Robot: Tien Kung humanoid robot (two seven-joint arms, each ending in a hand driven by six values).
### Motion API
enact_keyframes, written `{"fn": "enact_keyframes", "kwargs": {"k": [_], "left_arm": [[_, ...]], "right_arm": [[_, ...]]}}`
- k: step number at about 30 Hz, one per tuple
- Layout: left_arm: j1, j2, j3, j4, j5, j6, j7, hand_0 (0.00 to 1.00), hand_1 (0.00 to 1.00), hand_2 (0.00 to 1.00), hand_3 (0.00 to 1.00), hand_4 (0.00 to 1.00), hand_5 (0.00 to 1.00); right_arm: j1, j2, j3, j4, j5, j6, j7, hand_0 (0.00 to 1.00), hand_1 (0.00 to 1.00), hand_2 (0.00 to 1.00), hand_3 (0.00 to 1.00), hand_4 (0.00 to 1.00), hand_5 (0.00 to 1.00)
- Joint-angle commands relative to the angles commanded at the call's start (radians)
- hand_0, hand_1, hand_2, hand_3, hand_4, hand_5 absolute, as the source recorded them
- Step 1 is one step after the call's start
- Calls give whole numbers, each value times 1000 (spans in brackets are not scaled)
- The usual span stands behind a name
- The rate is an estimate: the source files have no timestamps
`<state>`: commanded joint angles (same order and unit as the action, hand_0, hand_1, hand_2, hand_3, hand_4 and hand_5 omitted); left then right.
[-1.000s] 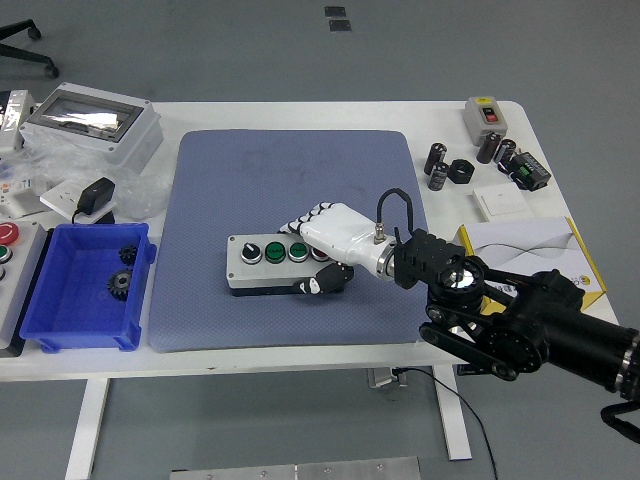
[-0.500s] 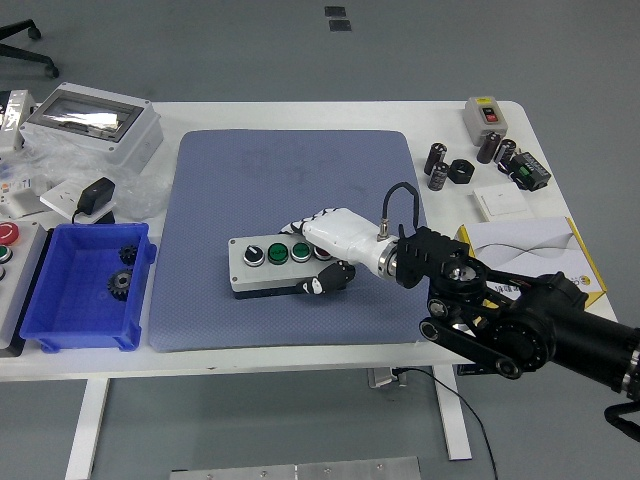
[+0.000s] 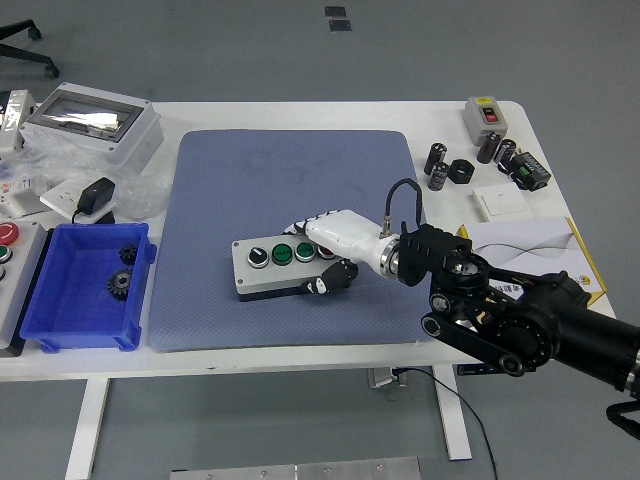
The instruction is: Pick up the button,place it on the desk,press the button,press the button
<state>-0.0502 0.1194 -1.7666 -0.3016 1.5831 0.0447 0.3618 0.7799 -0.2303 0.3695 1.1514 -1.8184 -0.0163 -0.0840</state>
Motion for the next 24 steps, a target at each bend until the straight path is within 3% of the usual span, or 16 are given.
{"fn": "enact_keyframes", "kwargs": {"k": [13,24], "left_arm": [[0,0,-2,1,3,-9,-7,617,520,508,602,340,223],[2,0,-8,-1,5,-24,-13,617,511,506,596,320,189]], "right_arm": [[-6,-21,27,32,52,66,-40,879,881,920,943,672,2],[-19,-13,50,23,48,69,-69,885,922,966,991,707,2]]}}
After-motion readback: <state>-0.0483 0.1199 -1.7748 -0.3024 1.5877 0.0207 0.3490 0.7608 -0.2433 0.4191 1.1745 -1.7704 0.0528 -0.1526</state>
